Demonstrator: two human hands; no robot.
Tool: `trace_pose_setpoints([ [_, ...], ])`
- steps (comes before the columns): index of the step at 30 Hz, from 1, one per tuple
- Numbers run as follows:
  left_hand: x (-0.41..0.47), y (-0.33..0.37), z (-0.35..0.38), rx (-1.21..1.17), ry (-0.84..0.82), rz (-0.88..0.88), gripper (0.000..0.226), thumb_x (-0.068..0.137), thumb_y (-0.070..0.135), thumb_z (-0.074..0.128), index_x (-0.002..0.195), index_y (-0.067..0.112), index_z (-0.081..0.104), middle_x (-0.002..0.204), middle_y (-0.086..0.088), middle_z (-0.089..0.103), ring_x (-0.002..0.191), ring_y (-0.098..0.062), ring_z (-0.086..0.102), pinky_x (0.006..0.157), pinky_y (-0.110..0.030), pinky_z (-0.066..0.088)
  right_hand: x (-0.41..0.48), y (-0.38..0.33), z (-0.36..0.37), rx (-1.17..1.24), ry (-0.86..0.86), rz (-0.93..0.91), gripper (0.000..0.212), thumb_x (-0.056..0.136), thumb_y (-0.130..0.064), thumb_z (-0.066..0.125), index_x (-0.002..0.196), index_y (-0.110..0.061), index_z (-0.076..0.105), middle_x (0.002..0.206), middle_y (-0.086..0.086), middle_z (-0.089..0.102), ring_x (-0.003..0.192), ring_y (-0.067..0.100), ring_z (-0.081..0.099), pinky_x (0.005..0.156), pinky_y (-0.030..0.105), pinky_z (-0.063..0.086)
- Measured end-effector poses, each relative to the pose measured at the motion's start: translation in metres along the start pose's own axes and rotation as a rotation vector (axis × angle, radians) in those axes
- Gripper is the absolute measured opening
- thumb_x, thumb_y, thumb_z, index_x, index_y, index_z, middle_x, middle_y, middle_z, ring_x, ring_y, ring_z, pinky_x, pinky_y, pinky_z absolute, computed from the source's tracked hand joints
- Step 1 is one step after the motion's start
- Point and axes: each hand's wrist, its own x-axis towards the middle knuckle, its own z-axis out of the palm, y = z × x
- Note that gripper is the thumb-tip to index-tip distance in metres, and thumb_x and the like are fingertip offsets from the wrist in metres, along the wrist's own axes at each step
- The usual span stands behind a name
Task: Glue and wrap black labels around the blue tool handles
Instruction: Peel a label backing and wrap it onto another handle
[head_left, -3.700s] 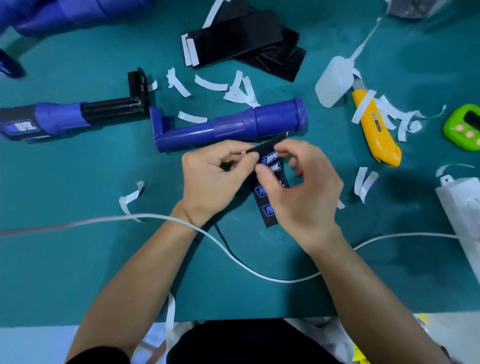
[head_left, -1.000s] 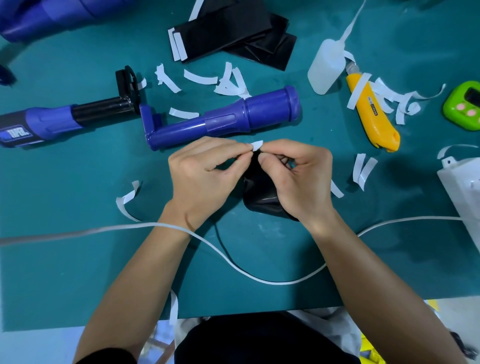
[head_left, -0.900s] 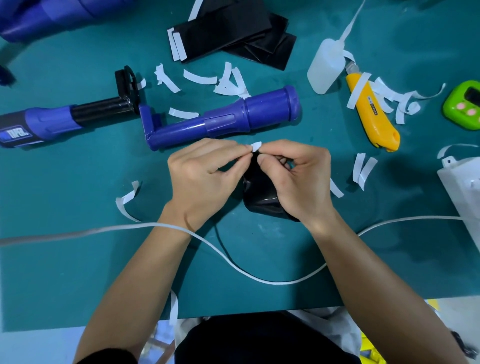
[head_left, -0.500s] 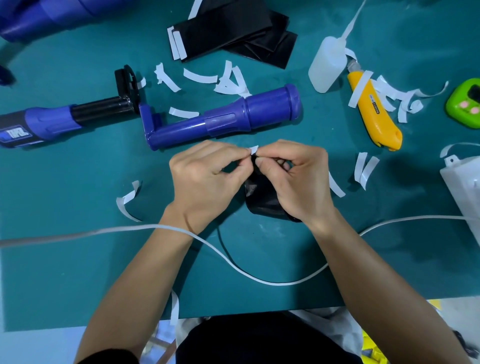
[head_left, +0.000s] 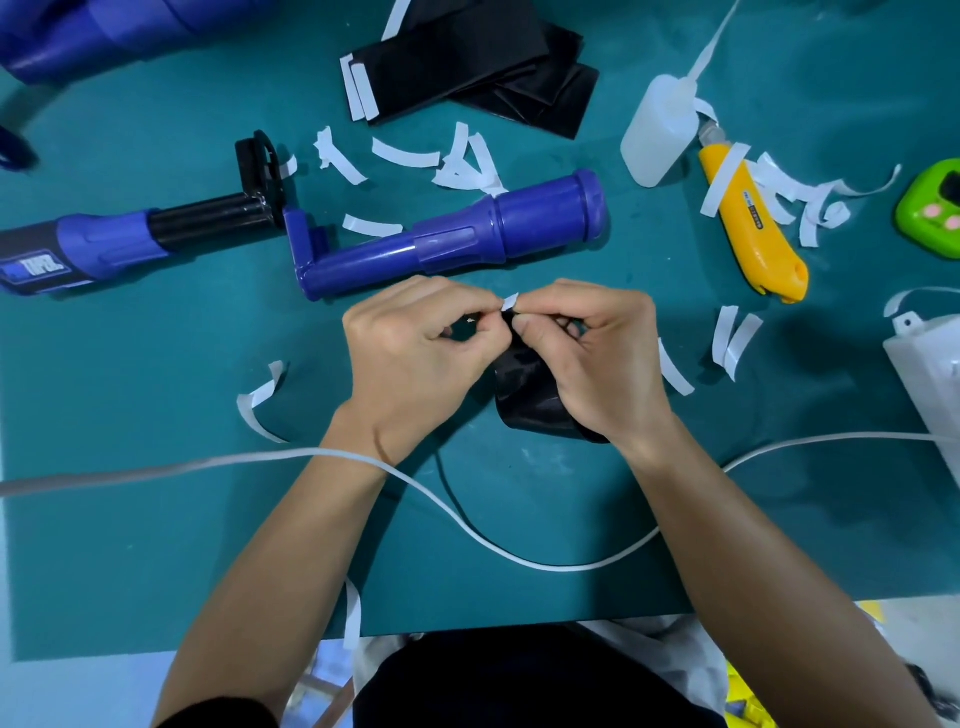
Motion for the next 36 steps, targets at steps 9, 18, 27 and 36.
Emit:
trace_pose_setpoints([
  [9,0.001,-0.001,-0.001,-0.097,-0.026,-0.081,0.005,0.084,0.011,0.082,0.087,0.015,0.085,0.085,0.004,0.079,0.066,-0.018,0.070,0.060,-0.029,0.054,0.002,0.001,-0.001,-0.035,0.040,-0.007,0.017,0.088,0.002,0.069,0.089,-0.009,0.082,0.075,0.005,0.073,0.066,0.024,0.063,0.063,0.039,0.051],
  [18,-0.003,-0.002,0.003,0.085,0.081,0.105,0.010,0.083,0.003,0.080,0.075,0.010,0.082,0.076,0.000,0.078,0.067,-0.010,0.061,0.070,-0.012,0.045,-0.002,0.004,0.003,-0.249,0.056,-0.200,0.017,0.092,0.000,0.067,0.081,-0.007,0.078,0.061,-0.002,0.052,0.058,0.013,0.046,0.059,0.015,0.035],
  [27,0.002,0.002,0.001,-0.080,-0.045,-0.088,0.010,0.079,0.005,0.075,0.074,0.012,0.081,0.072,0.004,0.074,0.056,-0.019,0.058,0.055,-0.031,0.047,-0.001,0.005,0.003,-0.068,0.026,-0.043,0.018,0.088,0.002,0.069,0.089,-0.011,0.082,0.069,0.001,0.066,0.062,0.014,0.056,0.061,0.024,0.044],
  [36,0.006,-0.004,-0.003,-0.244,-0.133,-0.261,0.020,0.087,0.009,0.081,0.094,0.028,0.079,0.088,0.020,0.073,0.077,-0.003,0.068,0.066,-0.019,0.047,0.009,0.001,-0.005,0.225,-0.018,0.181,0.015,0.086,0.001,0.067,0.086,-0.009,0.078,0.072,0.003,0.073,0.064,0.011,0.061,0.064,0.025,0.050],
])
